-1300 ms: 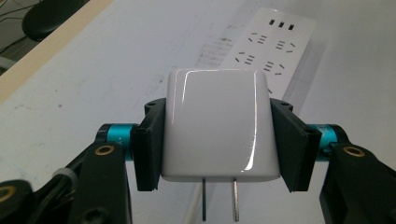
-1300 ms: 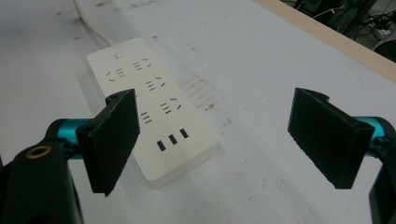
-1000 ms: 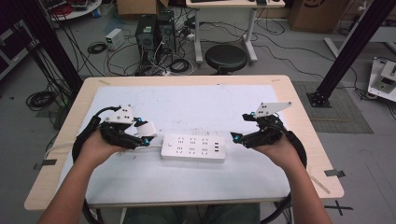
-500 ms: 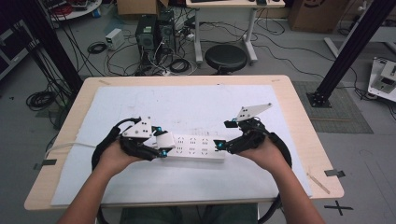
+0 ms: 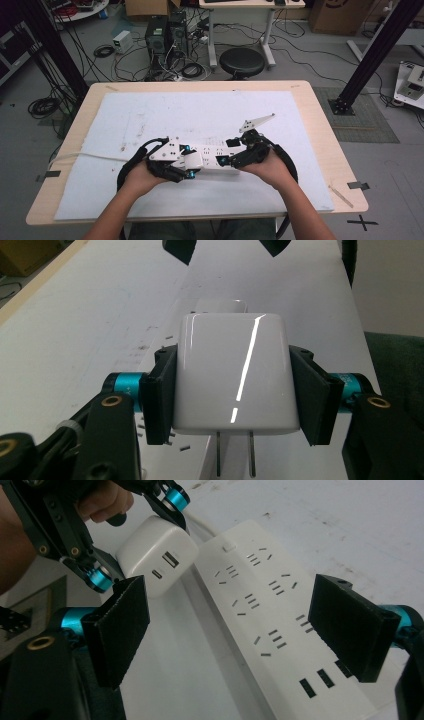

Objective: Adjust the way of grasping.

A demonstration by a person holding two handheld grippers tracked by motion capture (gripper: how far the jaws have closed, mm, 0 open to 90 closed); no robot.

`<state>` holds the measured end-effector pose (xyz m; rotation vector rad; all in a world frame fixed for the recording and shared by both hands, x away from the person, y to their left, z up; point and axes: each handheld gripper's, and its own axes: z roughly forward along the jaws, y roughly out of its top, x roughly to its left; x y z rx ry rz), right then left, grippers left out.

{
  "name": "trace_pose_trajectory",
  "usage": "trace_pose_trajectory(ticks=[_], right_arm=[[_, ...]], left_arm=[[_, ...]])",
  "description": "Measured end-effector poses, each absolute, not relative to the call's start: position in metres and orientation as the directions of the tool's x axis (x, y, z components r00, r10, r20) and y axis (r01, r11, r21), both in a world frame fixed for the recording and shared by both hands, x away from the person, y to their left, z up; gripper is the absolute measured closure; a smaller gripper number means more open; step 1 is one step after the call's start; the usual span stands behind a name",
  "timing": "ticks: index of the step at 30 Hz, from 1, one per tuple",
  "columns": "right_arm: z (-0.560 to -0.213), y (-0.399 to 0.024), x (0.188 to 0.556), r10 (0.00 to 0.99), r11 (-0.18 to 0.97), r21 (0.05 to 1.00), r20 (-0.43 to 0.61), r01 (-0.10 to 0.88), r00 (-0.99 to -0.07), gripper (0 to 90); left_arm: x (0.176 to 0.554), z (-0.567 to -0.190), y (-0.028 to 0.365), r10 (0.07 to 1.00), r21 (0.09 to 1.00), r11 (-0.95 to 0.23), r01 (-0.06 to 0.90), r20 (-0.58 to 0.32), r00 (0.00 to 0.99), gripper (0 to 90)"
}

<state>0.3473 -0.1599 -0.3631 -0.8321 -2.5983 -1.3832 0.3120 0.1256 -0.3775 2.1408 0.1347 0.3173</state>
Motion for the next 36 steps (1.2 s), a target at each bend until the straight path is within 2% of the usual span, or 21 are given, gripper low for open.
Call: trace_pose_trajectory(ticks=[8, 21, 33, 36], right_arm=[[-0.37, -0.154, 0.35, 0.399, 0.448, 0.712, 0.383, 0.542, -0.833, 17.0], [-0.372, -0.149, 0.349, 0.364, 0.432, 0.706, 0.433, 0.561, -0.825, 17.0], [-0.38, -0.137, 0.35, 0.312, 0.356, 0.682, 0.558, 0.639, -0.769, 17.2], [-0.382, -0.136, 0.35, 0.294, 0.35, 0.677, 0.576, 0.647, -0.763, 23.6]], left_arm=[[0.31, -0.379, 0.116, 0.209, 0.811, -0.582, -0.06, 0.221, 0.953, 42.4], [0.307, -0.38, 0.108, 0.207, 0.805, -0.585, -0.1, 0.268, 0.941, 42.4], [0.295, -0.374, 0.097, 0.213, 0.817, -0.538, -0.207, 0.369, 0.905, 42.4], [0.295, -0.374, 0.097, 0.217, 0.821, -0.533, -0.206, 0.368, 0.904, 42.5]])
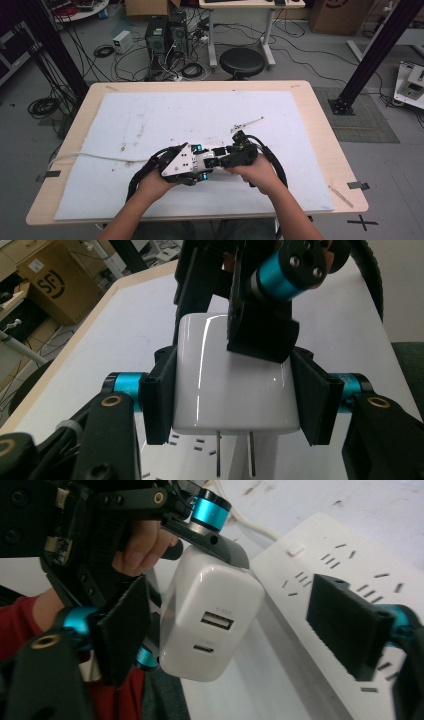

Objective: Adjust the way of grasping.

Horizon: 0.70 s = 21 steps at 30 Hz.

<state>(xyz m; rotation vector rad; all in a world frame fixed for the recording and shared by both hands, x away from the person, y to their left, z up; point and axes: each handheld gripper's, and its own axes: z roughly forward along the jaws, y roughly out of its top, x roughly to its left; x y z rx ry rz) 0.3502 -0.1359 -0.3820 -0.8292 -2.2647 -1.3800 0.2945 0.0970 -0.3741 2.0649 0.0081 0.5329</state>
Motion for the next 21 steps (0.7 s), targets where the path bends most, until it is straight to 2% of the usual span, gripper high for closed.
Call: trace_pose_trajectory(ticks=[2, 4, 8, 17, 21], right_arm=[[-0.3835, -0.1354, 0.3511, 0.273, 0.336, 0.683, 0.588, 0.648, -0.761, 27.1], [-0.3835, -0.135, 0.3513, 0.259, 0.336, 0.685, 0.593, 0.646, -0.763, 37.8], [-0.3841, -0.1342, 0.3522, 0.231, 0.326, 0.688, 0.607, 0.648, -0.761, 45.3], [-0.3853, -0.1345, 0.3533, 0.225, 0.332, 0.67, 0.628, 0.664, -0.745, 53.7], [-0.3862, -0.1353, 0.3537, 0.226, 0.332, 0.663, 0.635, 0.671, -0.739, 54.0]], left_arm=[[0.2944, -0.3738, 0.0969, 0.215, 0.821, -0.531, -0.209, 0.369, 0.904, 42.5], [0.2942, -0.3738, 0.0966, 0.215, 0.819, -0.532, -0.214, 0.375, 0.902, 42.4], [0.2942, -0.3741, 0.0961, 0.213, 0.818, -0.534, -0.213, 0.374, 0.903, 42.5], [0.2943, -0.3757, 0.0934, 0.208, 0.81, -0.542, -0.223, 0.387, 0.898, 42.4], [0.2944, -0.3762, 0.0928, 0.208, 0.809, -0.544, -0.224, 0.388, 0.898, 42.5]])
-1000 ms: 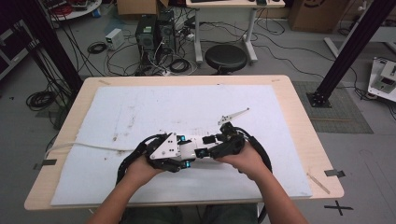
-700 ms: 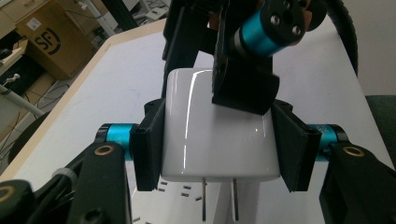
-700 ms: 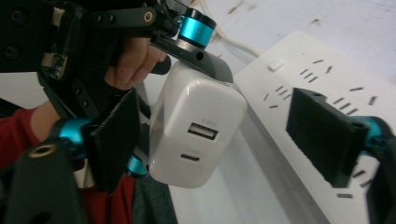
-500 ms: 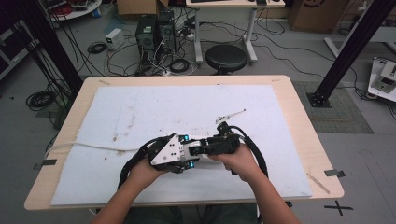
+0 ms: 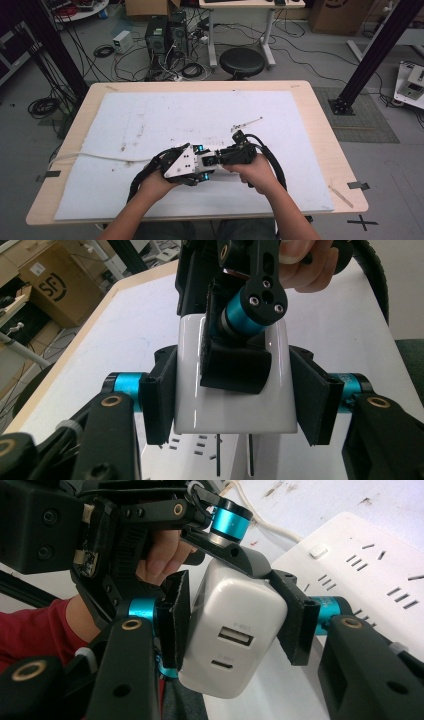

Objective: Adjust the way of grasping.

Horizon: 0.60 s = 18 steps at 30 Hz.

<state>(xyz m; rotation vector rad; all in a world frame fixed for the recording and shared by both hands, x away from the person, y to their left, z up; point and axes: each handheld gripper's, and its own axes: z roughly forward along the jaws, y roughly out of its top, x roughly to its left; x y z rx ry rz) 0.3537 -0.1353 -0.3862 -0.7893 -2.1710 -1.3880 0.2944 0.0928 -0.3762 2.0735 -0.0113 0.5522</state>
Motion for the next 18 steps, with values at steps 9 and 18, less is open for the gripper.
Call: trace_pose_trajectory(ticks=[9, 18], right_arm=[[-0.388, -0.134, 0.354, 0.216, 0.335, 0.657, 0.644, 0.675, -0.734, 55.1], [-0.382, -0.145, 0.355, 0.238, 0.325, 0.66, 0.636, 0.677, -0.734, 63.3]], left_arm=[[0.294, -0.374, 0.092, 0.203, 0.793, -0.557, -0.248, 0.42, 0.885, 42.4], [0.298, -0.375, 0.095, 0.291, 0.811, -0.564, -0.157, 0.373, 0.881, 21.8]])
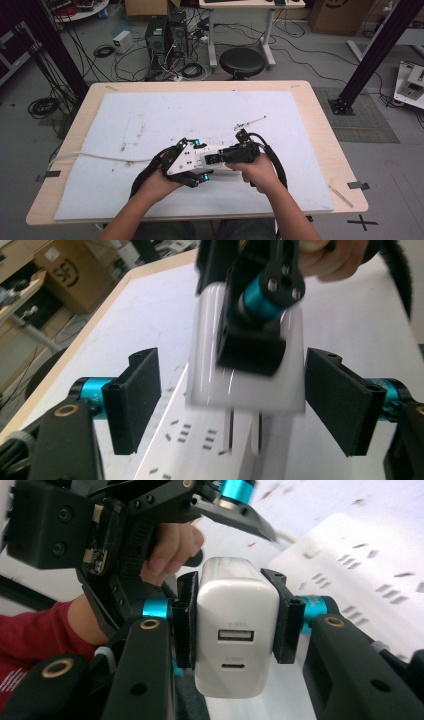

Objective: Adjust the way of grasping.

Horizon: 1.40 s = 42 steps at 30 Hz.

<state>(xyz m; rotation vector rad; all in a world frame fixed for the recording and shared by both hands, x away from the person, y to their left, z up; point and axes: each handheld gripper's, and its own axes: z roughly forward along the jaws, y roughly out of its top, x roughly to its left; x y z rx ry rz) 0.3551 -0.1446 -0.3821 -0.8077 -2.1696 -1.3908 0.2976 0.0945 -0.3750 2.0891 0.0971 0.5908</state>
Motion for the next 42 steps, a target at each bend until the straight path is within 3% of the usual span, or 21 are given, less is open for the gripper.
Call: trace_pose_trajectory(ticks=[15, 16, 24, 29, 37, 42], right_arm=[[-0.362, -0.161, 0.351, 0.328, 0.299, 0.747, 0.505, 0.595, -0.799, 63.5], [-0.355, -0.164, 0.35, 0.346, 0.303, 0.764, 0.468, 0.569, -0.813, 63.6], [-0.337, -0.172, 0.343, 0.408, 0.34, 0.811, 0.33, 0.477, -0.851, 63.6], [-0.324, -0.175, 0.339, 0.45, 0.421, 0.806, 0.213, 0.416, -0.867, 63.6], [-0.315, -0.179, 0.34, 0.471, 0.457, 0.793, 0.168, 0.402, -0.866, 63.5], [-0.317, -0.181, 0.346, 0.476, 0.48, 0.775, 0.165, 0.412, -0.864, 63.6]], left_arm=[[0.317, -0.358, 0.159, 0.467, 0.828, -0.56, 0.046, 0.269, 0.842, 18.7], [0.322, -0.353, 0.171, 0.495, 0.813, -0.575, 0.091, 0.257, 0.83, 18.5], [0.331, -0.34, 0.194, 0.516, 0.748, -0.637, 0.187, 0.234, 0.824, 18.4], [0.339, -0.33, 0.208, 0.525, 0.687, -0.681, 0.252, 0.218, 0.823, 18.4], [0.354, -0.321, 0.227, 0.49, 0.608, -0.744, 0.276, 0.216, 0.845, 18.8], [0.364, -0.32, 0.242, 0.519, 0.589, -0.737, 0.333, 0.177, 0.836, 18.8]])
